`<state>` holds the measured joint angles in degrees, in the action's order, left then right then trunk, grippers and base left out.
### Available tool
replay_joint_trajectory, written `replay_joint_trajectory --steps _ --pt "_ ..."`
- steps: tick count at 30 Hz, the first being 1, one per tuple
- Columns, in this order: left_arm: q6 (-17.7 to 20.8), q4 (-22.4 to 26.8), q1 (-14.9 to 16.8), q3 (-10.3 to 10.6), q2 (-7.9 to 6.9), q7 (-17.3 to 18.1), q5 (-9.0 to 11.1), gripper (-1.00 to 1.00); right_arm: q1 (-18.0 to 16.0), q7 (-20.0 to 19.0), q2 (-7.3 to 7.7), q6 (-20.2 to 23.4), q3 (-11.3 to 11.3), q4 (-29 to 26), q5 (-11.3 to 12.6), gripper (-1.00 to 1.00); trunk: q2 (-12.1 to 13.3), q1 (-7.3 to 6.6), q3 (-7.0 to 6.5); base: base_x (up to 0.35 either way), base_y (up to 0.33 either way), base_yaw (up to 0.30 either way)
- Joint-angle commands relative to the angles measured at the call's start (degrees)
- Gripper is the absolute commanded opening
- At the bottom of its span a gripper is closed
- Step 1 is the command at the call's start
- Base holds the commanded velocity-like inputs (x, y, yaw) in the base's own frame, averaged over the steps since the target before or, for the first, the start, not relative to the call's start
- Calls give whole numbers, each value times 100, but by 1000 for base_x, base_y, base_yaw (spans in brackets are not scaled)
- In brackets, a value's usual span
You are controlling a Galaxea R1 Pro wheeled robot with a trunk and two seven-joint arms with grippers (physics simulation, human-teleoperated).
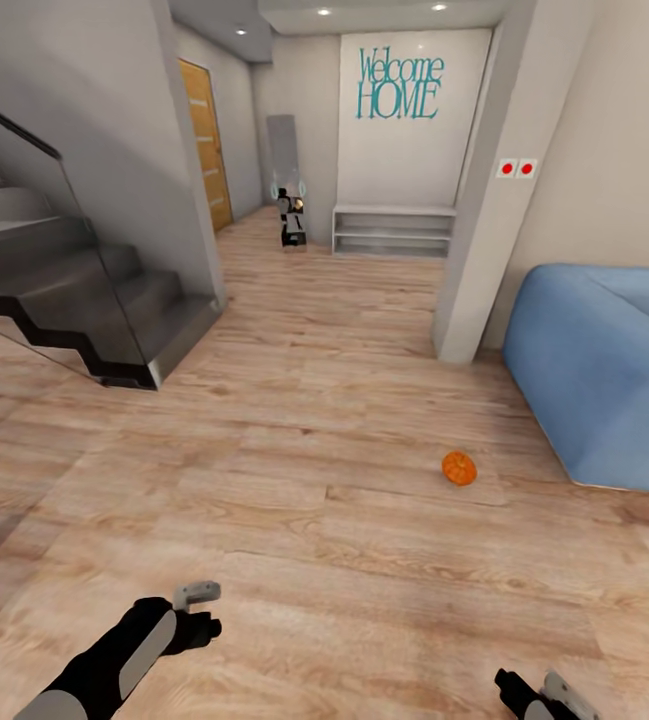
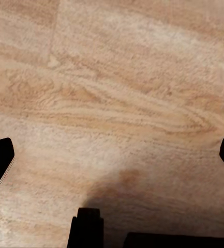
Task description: Place each of the two pumpkins and all three candles from the living room inside a cabinet in the living room (use any cabinet), then make sure every cabinet is closed, and position the cauldron so it is next to a table in the living room.
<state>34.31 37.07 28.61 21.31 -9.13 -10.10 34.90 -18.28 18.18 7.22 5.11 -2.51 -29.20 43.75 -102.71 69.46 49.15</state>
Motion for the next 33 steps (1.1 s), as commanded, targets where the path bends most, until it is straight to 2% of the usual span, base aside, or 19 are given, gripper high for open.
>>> replay_joint_trajectory --steps 1,5,9,12,22,33 --pt "-7 8 4 35 -9 -52 62 100 0 27 -2 30 5 -16 21 100 -2 3 5 350 0 0" --pt "-266 -113 4 26 -5 -114 81 100 0 63 -9 50 54 -13 13 100 -2 3 5 350 0 0" --pt "-333 -219 4 3 -30 -539 78 100 0 59 -13 65 72 -9 4 100 -2 3 5 350 0 0" --pt "-343 -231 4 -2 -6 -654 75 100 0 57 -8 65 75 -7 2 100 -2 3 5 350 0 0" --pt "-423 -236 4 6 -2 -696 70 100 0 40 -12 42 65 -14 0 100 -2 3 6 350 0 -8" --pt "-428 -236 4 27 -3 -695 66 100 0 45 -13 34 42 -15 14 100 -2 3 26 350 0 -238"
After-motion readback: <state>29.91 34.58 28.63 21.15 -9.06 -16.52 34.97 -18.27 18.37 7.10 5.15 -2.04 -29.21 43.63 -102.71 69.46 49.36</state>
